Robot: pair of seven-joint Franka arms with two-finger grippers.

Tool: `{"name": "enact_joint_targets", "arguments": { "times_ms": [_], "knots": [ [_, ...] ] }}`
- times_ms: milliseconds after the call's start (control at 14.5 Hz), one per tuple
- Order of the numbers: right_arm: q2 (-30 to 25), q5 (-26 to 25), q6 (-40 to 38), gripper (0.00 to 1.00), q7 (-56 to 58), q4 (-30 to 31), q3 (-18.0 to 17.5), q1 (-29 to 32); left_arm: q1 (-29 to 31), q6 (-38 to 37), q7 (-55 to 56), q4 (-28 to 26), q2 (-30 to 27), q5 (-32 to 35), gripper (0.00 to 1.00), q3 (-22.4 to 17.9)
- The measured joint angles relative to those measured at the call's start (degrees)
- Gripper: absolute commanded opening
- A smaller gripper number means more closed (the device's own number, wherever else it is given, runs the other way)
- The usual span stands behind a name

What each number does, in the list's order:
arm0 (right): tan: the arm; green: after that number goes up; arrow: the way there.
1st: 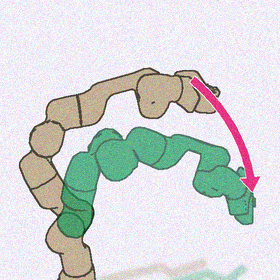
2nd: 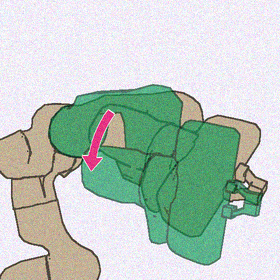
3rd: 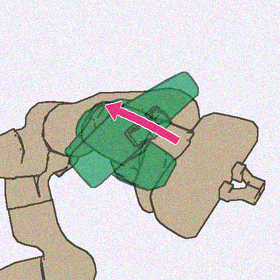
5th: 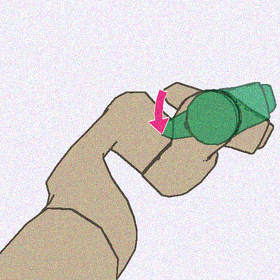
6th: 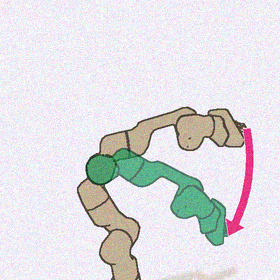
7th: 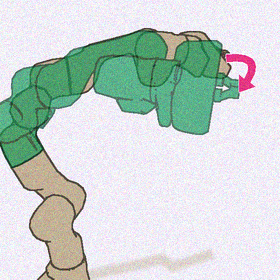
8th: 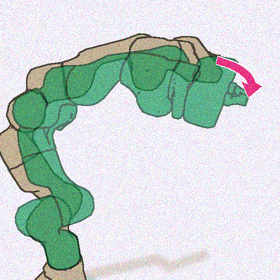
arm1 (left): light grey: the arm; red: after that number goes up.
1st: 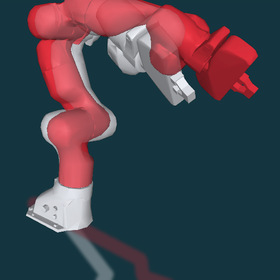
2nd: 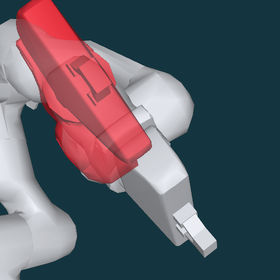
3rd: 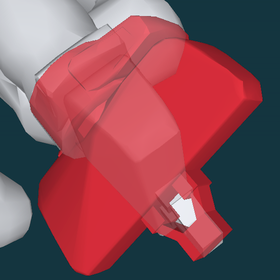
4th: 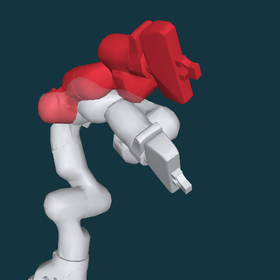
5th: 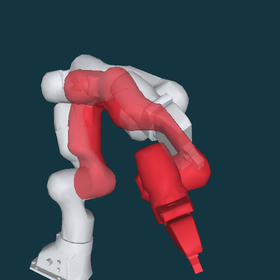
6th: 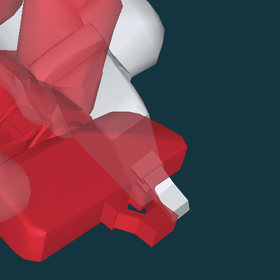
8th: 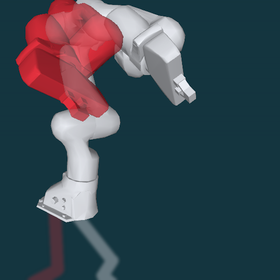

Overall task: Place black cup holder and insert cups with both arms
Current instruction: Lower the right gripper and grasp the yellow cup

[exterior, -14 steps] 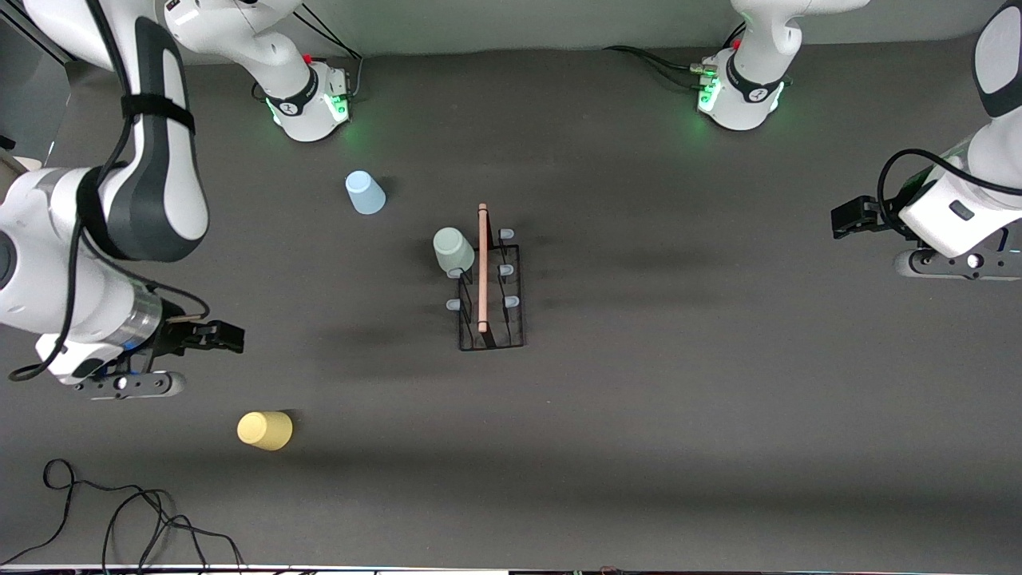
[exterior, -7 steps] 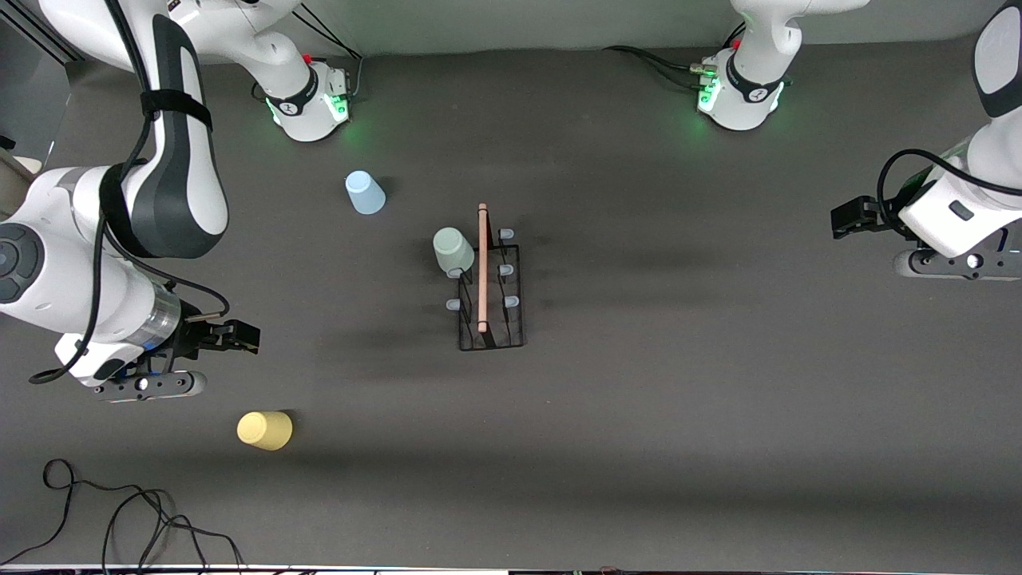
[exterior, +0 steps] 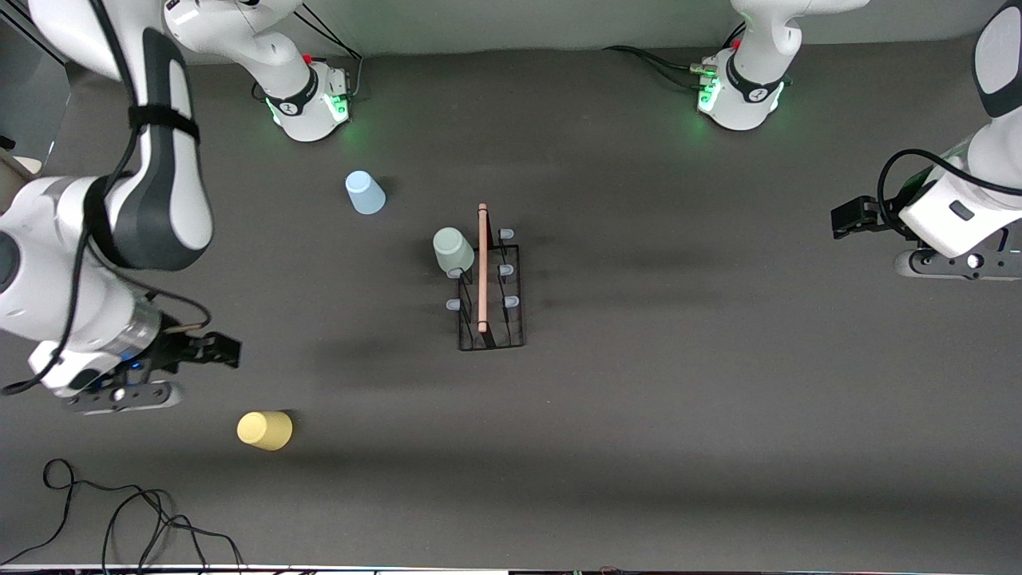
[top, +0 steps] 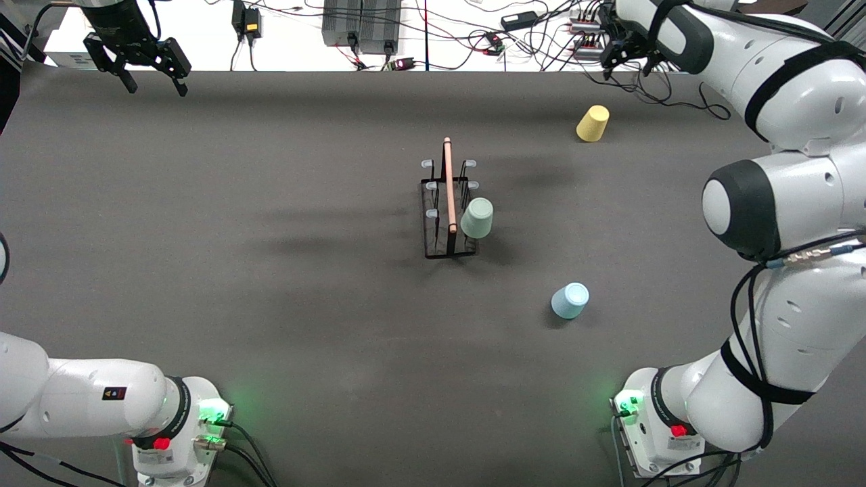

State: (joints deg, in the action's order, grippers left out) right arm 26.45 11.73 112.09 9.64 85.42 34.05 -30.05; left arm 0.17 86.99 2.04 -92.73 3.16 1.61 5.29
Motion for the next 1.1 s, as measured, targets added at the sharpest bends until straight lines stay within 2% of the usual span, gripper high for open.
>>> {"name": "enact_joint_targets", "arguments": {
  "times_ms": [207, 414, 552, 760, 1105],
  "knots": [
    [4.08, 1.95, 2.4, 1.0, 3.82, -2.88, -0.04, 3.53, 0.0, 0.0, 0.0, 0.0, 0.0, 0.0, 1.0, 0.0],
    [6.51, 4.27, 2.31, 1.0, 4.38, -5.39, -0.12, 4.27, 0.0, 0.0, 0.0, 0.0, 0.0, 0.0, 1.0, 0.0],
    [8.33, 7.84, 2.19, 1.0, 4.38, -5.46, -0.4, 4.25, 0.0, 0.0, 0.0, -0.01, 0.0, 0.0, 1.0, 0.0],
    [13.98, 12.75, 2.86, 1.0, 4.4, -5.57, -0.59, 4.26, 0.0, 0.0, 0.0, -0.02, 0.0, 0.0, 1.0, 0.0],
    [21.58, 14.58, 7.64, 1.0, 5.15, -6.47, -0.61, 4.4, 0.0, 0.0, 0.0, -0.03, 0.0, 0.0, 1.0, 0.0]
  ]
}}
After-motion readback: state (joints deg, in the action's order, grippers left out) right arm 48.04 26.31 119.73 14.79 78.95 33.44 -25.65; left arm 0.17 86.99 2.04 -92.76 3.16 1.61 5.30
